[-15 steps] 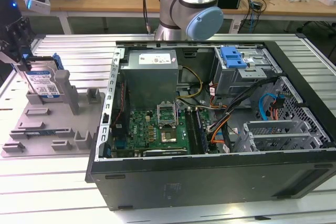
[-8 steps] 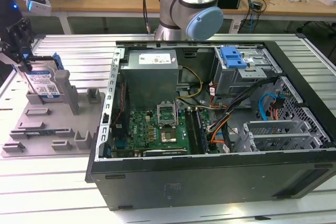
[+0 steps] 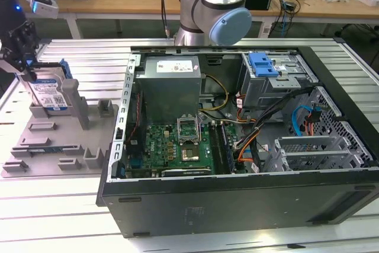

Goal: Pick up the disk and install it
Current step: 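Pick up the disk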

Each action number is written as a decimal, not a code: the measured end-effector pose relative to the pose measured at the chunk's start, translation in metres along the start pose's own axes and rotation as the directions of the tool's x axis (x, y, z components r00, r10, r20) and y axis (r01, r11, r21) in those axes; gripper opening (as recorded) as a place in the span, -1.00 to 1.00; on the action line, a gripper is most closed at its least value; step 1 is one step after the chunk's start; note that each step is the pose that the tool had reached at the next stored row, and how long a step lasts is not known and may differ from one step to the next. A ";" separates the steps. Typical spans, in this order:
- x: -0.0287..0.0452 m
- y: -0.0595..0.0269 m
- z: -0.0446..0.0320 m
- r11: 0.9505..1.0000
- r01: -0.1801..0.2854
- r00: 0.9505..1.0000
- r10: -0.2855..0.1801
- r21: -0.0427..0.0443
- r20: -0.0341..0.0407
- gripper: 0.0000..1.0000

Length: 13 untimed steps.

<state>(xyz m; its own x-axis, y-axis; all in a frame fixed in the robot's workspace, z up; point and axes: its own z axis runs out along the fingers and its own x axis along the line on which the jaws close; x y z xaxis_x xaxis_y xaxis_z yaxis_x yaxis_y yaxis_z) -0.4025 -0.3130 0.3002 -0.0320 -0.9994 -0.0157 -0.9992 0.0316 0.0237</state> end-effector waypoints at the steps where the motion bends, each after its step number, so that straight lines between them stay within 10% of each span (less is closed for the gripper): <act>1: -0.0005 0.0000 0.0002 1.000 0.000 1.000 0.000 0.000 0.000 -0.15; 13: -0.0009 0.0002 0.0025 1.000 0.000 1.000 0.000 0.000 0.000 -0.15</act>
<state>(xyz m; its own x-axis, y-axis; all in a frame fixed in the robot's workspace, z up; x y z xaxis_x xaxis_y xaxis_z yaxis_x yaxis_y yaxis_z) -0.4027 -0.3120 0.2977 -0.0320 -0.9994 -0.0157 -0.9992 0.0316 0.0238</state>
